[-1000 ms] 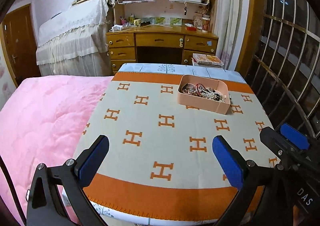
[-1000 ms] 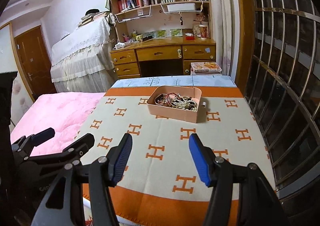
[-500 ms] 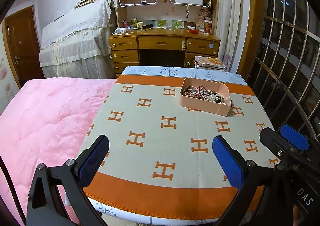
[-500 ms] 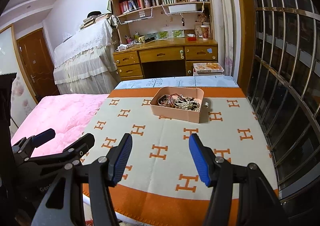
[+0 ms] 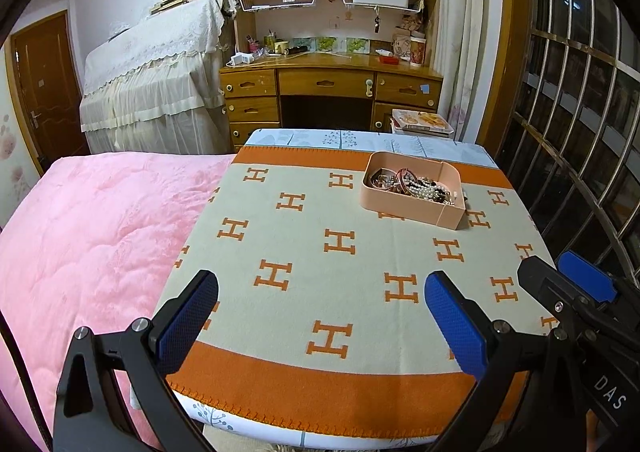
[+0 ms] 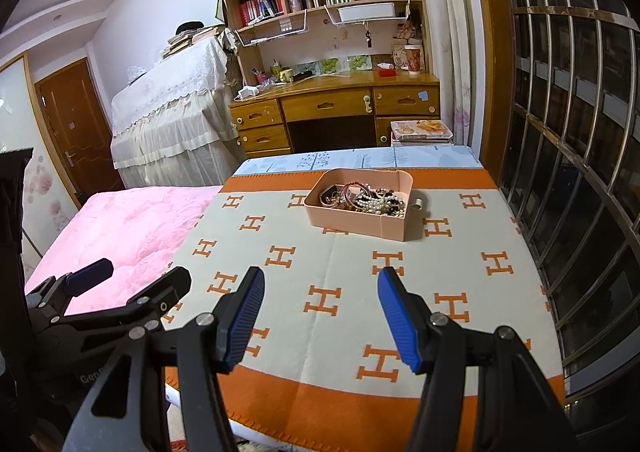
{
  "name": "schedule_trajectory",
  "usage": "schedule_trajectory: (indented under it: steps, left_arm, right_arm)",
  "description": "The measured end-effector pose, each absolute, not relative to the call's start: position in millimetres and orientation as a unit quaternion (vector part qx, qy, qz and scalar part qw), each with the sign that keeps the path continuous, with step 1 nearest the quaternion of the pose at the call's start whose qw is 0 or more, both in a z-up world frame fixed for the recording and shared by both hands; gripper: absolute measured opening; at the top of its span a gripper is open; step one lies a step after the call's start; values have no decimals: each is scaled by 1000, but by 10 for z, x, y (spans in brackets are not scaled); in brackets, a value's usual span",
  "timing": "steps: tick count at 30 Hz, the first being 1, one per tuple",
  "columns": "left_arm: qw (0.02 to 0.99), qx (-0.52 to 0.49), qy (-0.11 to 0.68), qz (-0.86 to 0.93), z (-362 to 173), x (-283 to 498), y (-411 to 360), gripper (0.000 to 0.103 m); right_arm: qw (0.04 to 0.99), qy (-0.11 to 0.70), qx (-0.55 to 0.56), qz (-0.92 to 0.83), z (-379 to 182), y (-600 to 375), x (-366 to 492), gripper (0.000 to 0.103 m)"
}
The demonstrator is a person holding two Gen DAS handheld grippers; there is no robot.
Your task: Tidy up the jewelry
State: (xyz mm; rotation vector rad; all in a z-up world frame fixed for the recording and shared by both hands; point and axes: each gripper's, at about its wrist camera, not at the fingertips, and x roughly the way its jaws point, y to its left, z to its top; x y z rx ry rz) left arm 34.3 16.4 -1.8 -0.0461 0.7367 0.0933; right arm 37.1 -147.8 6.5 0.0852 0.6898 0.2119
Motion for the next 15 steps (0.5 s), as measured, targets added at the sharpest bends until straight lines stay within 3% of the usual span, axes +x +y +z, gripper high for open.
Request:
schedule_trajectory:
  steps: [15]
  left_arm:
    - [931,-23,360,48,-47,309,186,102]
  right_arm:
    - [934,338,43,105,50,-1437,364,60]
